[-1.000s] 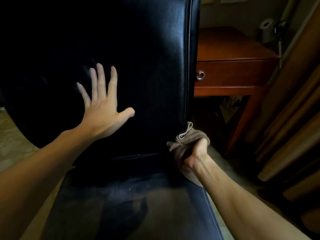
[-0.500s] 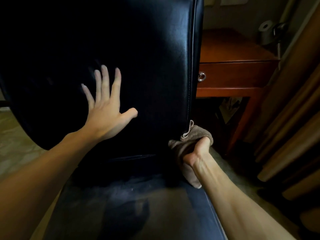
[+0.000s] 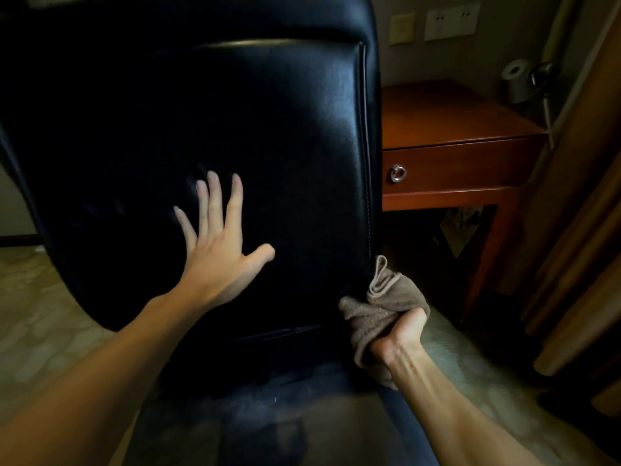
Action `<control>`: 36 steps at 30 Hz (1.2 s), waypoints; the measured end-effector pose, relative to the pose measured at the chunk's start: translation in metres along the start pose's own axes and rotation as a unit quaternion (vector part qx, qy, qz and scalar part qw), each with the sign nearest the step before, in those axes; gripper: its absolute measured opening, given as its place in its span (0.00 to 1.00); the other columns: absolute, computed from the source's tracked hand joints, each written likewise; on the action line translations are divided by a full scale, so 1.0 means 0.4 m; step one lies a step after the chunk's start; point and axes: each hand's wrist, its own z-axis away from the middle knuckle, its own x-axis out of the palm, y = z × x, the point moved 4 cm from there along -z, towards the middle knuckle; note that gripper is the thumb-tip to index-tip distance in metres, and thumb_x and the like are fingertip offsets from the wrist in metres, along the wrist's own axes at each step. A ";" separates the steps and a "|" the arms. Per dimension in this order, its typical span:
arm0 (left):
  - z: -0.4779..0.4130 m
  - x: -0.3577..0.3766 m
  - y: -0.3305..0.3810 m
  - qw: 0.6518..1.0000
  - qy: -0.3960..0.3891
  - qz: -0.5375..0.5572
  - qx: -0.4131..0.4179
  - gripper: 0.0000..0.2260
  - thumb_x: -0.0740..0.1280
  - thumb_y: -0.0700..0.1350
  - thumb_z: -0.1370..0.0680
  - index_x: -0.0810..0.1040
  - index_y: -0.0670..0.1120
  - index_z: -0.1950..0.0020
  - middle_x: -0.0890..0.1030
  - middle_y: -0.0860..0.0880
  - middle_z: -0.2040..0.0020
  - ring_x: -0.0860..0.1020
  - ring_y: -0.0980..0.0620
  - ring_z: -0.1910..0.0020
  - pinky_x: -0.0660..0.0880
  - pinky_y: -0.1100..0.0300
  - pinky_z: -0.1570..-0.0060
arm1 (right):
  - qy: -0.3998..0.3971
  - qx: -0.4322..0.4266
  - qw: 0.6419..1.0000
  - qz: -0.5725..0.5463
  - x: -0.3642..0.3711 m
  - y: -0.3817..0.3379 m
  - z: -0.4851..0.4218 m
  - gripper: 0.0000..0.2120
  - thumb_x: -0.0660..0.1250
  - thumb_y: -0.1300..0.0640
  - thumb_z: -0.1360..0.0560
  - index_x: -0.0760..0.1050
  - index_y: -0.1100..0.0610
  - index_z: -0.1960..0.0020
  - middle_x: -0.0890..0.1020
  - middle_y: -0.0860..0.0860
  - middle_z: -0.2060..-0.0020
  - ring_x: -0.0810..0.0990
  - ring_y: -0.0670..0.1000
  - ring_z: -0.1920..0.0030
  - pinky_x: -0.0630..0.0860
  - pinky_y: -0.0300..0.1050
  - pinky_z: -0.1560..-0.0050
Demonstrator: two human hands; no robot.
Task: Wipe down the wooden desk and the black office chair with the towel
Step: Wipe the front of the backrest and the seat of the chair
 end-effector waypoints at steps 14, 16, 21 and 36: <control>0.002 -0.006 -0.013 1.000 -0.019 -0.006 0.016 0.47 0.58 0.67 0.31 0.27 0.68 0.25 0.21 0.61 0.27 0.21 0.62 0.27 0.24 0.48 0.29 | 0.060 -0.169 0.982 0.058 -0.099 -0.270 0.043 0.23 0.47 0.56 0.18 0.80 0.63 0.46 0.83 0.60 0.47 0.85 0.55 0.50 0.81 0.43 0.54; 0.013 -0.034 -0.013 0.999 -0.041 0.009 0.025 0.47 0.59 0.67 0.31 0.30 0.68 0.23 0.22 0.63 0.26 0.22 0.64 0.27 0.26 0.51 0.28 | 0.053 -0.166 0.979 0.107 -0.078 -0.239 0.036 0.22 0.47 0.60 0.20 0.79 0.67 0.52 0.82 0.63 0.54 0.82 0.53 0.66 0.76 0.38 0.74; 0.081 -0.131 -0.036 0.999 0.011 0.037 0.025 0.44 0.65 0.58 0.28 0.48 0.56 0.16 0.39 0.57 0.17 0.36 0.61 0.20 0.34 0.51 0.23 | 0.002 -0.149 0.978 0.142 0.065 -0.095 0.029 0.14 0.50 0.62 0.20 0.71 0.53 0.57 0.73 0.54 0.59 0.71 0.51 0.60 0.72 0.46 0.60; 0.192 -0.406 -0.330 0.780 0.225 0.466 -0.351 0.25 0.56 0.59 0.16 0.75 0.46 0.27 0.81 0.44 0.34 0.80 0.44 0.36 0.77 0.52 0.36 | -0.021 -0.073 0.977 0.198 0.022 0.027 0.193 0.16 0.52 0.58 0.18 0.75 0.61 0.55 0.81 0.60 0.54 0.82 0.54 0.59 0.76 0.49 0.46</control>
